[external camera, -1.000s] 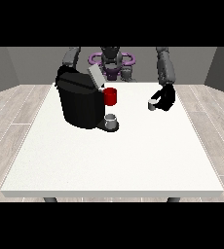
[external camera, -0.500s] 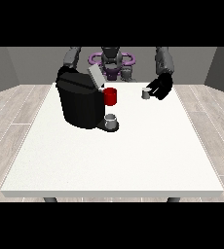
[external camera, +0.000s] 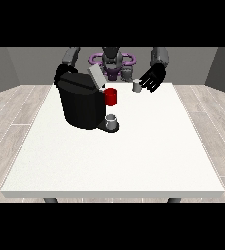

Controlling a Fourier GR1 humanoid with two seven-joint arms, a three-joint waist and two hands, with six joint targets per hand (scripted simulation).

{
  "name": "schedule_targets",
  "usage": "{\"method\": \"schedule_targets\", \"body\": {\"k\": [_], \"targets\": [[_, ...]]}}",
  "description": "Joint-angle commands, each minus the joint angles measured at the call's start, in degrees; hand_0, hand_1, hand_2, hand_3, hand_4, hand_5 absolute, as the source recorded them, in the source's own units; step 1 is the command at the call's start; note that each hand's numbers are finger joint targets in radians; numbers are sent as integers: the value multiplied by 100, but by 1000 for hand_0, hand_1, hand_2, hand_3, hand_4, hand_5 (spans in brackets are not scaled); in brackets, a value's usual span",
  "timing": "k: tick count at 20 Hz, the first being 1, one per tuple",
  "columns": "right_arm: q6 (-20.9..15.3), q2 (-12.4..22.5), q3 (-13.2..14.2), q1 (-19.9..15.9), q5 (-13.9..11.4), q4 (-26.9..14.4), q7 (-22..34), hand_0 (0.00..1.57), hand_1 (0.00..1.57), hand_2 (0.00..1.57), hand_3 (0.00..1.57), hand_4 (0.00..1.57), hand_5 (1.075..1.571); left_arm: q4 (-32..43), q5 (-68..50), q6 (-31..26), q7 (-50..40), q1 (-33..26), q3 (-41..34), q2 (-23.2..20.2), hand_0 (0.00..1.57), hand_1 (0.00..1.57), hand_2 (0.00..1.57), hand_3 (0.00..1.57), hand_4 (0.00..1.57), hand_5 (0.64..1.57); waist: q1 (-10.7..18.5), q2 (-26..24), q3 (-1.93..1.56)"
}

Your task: Insert the coffee pod into the coffee machine and close the lid

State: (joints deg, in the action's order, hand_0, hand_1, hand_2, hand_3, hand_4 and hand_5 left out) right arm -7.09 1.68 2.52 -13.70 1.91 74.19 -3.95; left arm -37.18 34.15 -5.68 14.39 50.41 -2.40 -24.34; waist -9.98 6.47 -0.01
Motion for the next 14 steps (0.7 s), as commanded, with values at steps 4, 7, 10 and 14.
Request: {"method": "schedule_targets", "body": {"k": [4, 7, 10, 14], "targets": [[6, -33, -36, -321, 63, 187, 142, 0, 0, 0, 0, 495, 1571, -64, 27, -62, -203, 666, -240, -276, 1072, 1072, 1218, 1232, 520, 1571, -248, 257, 1], [75, 25, -36, -333, 87, 109, -43, 0, 0, 0, 0, 504, 1571, -78, -156, -221, -591, 1069, -427, -188, 1272, 1272, 1307, 1244, 512, 1571, -361, 297, -1], [-32, -110, -203, -244, -85, 89, -234, 0, 0, 0, 0, 494, 1571, -24, -143, -361, -868, 1343, -467, -235, 1239, 1239, 1262, 1198, 476, 1571, -470, 352, -1], [-142, -76, -328, -546, -127, 500, 278, 0, 0, 0, 0, 506, 1571, 72, -59, -179, -442, 1367, -503, -392, 1264, 1264, 1319, 1251, 516, 1571, -651, 646, 2]]}}
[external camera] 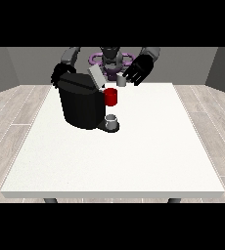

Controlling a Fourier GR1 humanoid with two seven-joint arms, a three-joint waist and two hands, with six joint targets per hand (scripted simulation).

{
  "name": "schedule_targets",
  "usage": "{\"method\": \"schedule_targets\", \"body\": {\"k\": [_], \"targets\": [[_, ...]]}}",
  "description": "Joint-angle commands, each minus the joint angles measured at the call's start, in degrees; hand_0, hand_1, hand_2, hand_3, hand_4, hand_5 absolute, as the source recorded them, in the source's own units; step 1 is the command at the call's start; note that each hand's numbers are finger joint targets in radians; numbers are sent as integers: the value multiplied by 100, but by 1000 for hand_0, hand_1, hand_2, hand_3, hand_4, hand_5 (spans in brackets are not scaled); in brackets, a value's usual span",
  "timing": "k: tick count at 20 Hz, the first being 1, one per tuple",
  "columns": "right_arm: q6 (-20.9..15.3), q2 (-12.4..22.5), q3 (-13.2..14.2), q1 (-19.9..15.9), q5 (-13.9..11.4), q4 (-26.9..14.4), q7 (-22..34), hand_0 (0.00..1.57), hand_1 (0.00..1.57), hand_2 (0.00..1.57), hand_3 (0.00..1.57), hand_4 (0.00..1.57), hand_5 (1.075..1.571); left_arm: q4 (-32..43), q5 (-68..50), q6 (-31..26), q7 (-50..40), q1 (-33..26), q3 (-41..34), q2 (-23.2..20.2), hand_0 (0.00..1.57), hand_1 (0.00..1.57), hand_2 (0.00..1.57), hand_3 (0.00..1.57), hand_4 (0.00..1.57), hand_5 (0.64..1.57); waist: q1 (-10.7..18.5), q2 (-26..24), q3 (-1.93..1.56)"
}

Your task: Insert the coffee pod into the coffee machine and close the lid

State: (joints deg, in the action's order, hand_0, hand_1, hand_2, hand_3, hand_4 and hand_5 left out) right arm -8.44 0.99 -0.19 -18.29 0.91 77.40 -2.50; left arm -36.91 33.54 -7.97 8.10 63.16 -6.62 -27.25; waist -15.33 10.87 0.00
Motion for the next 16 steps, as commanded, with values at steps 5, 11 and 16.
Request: {"method": "schedule_targets", "body": {"k": [5, 11, 16], "targets": [[52, 218, 157, -67, 1, 91, -14, 0, 0, 0, 0, 549, 1571, 50, 121, -50, -87, 377, -65, -239, 1281, 1281, 1306, 1226, 501, 1571, -171, 254, 0], [2, 122, 131, -23, -38, 76, -240, 0, 0, 0, 0, 480, 1571, 44, 213, 146, -122, 307, 54, 185, 1314, 1314, 1328, 1230, 493, 1571, -162, 321, -1], [-180, 89, 269, -384, -1, 11, 45, 0, 0, 0, 0, 480, 1571, 129, 195, -150, -329, 667, 21, 146, 1316, 1316, 1328, 1225, 510, 1571, -115, 429, -1]]}}
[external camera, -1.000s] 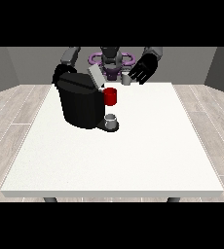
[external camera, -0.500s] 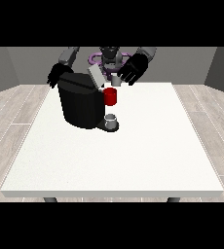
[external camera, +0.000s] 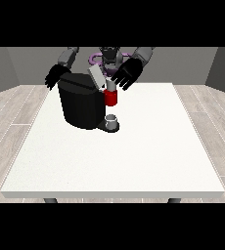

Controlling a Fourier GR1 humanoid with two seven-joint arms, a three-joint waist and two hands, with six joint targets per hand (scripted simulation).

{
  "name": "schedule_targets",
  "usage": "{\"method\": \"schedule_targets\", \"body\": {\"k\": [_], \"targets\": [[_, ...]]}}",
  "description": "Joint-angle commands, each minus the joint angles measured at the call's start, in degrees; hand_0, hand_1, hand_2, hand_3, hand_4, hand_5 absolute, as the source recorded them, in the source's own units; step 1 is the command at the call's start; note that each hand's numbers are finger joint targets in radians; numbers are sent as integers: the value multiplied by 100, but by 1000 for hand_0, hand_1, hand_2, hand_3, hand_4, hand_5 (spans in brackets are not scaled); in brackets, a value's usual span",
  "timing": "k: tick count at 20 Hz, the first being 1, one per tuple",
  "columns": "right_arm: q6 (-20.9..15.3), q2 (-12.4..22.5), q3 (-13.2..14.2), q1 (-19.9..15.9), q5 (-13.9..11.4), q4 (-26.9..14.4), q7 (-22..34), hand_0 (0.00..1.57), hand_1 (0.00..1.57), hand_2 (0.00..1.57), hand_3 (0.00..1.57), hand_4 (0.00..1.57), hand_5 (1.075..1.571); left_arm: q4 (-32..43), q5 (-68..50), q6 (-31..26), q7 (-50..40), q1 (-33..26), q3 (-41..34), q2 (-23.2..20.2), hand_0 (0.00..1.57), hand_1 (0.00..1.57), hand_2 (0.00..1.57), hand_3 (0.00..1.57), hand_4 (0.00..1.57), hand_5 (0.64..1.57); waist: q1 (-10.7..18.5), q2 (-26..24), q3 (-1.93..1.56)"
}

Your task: Insert the coffee pod into the coffee machine and close the lid

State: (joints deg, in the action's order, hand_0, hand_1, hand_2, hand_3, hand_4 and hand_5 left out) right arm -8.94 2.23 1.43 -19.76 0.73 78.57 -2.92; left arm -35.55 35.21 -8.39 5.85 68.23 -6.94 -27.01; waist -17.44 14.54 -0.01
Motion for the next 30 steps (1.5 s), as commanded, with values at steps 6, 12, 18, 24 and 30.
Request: {"method": "schedule_targets", "body": {"k": [6, 12, 18, 24, 30], "targets": [[135, 155, 235, -39, 223, -40, 163, 0, 0, 0, 0, 499, 1571, 12, 103, -52, 50, -15, 75, 134, 1183, 1183, 1251, 1180, 499, 1571, 60, -48, 0], [78, 68, 110, 0, 111, 86, -71, 0, 0, 0, 0, 513, 1571, 94, 104, -66, 243, 120, -71, -152, 1190, 1190, 1269, 1201, 515, 1571, -28, 233, 1], [117, 57, 316, 59, 277, -238, -273, 0, 0, 0, 0, 462, 1571, -18, 258, 18, -65, 48, 140, 303, 1185, 1185, 1250, 1184, 491, 1571, 146, 43, -2], [-111, -208, 71, 154, 119, 39, -399, 0, 0, 0, 0, 433, 1571, 131, 220, 99, 284, -62, 1, 150, 1221, 1221, 1265, 1171, 485, 1571, 29, 315, 1], [187, 225, 245, 45, 305, 289, 188, 0, 0, 0, 0, 433, 1571, 252, 253, 32, 322, -210, -34, 58, 1161, 1161, 1195, 1058, 457, 1571, -86, 130, 3]]}}
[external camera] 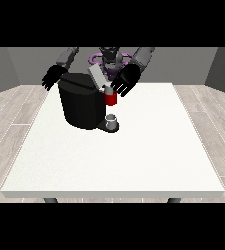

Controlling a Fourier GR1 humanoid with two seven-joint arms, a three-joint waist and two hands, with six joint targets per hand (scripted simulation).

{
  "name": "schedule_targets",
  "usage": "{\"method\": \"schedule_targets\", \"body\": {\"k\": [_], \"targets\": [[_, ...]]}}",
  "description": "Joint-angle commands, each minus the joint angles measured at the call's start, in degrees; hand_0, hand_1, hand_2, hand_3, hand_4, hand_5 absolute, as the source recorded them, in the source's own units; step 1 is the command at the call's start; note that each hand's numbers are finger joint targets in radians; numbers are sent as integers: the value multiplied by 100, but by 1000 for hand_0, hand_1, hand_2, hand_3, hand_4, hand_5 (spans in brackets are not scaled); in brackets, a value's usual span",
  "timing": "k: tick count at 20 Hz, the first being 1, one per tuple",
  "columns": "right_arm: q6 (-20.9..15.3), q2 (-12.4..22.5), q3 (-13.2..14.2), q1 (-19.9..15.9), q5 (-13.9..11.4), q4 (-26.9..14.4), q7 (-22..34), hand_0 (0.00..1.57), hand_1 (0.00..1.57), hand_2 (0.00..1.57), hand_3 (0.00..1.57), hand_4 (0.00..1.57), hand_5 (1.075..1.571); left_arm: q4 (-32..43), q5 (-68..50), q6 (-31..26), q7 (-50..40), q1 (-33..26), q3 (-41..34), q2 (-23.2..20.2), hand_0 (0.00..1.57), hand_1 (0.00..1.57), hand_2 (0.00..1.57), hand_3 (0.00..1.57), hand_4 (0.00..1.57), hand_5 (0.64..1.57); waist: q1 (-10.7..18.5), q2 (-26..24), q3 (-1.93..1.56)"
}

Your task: Insert the coffee pod into the coffee machine and close the lid

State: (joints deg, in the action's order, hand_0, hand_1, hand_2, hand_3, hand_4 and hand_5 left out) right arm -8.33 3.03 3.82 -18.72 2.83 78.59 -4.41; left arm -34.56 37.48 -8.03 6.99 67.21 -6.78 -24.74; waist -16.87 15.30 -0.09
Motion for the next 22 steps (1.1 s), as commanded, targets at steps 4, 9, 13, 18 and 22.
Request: {"method": "schedule_targets", "body": {"k": [4, 9, 13, 18, 22], "targets": [[-43, 80, 160, 179, -19, -286, -212, 0, 0, 0, 0, 366, 1571, -54, 111, -158, 114, -32, 101, -56, 1118, 1118, 1158, 990, 442, 1571, 146, 47, 7], [-260, -211, -233, 8, -156, 323, 246, 0, 0, 0, 0, 408, 1571, 139, 190, 87, 387, -189, 29, -188, 1051, 1051, 1118, 953, 365, 1571, 14, 56, 12], [-32, 32, 38, 45, 13, 23, 30, 0, 0, 0, 0, 434, 1571, 14, 219, 15, 208, -28, 51, -117, 1064, 1064, 1117, 952, 360, 1571, 54, 27, 8], [-5, -106, -141, 240, -59, 73, -168, 0, 0, 0, 0, 459, 1571, 28, 546, -158, 487, -172, 406, -205, 0, 0, 378, 112, 0, 1571, 7, 43, 8], [-223, -194, -124, -41, -114, 15, 3, 0, 0, 0, 0, 411, 1571, 77, 562, -440, 220, 136, 349, -330, 0, 0, 0, 0, 0, 1571, 100, -9, 7]]}}
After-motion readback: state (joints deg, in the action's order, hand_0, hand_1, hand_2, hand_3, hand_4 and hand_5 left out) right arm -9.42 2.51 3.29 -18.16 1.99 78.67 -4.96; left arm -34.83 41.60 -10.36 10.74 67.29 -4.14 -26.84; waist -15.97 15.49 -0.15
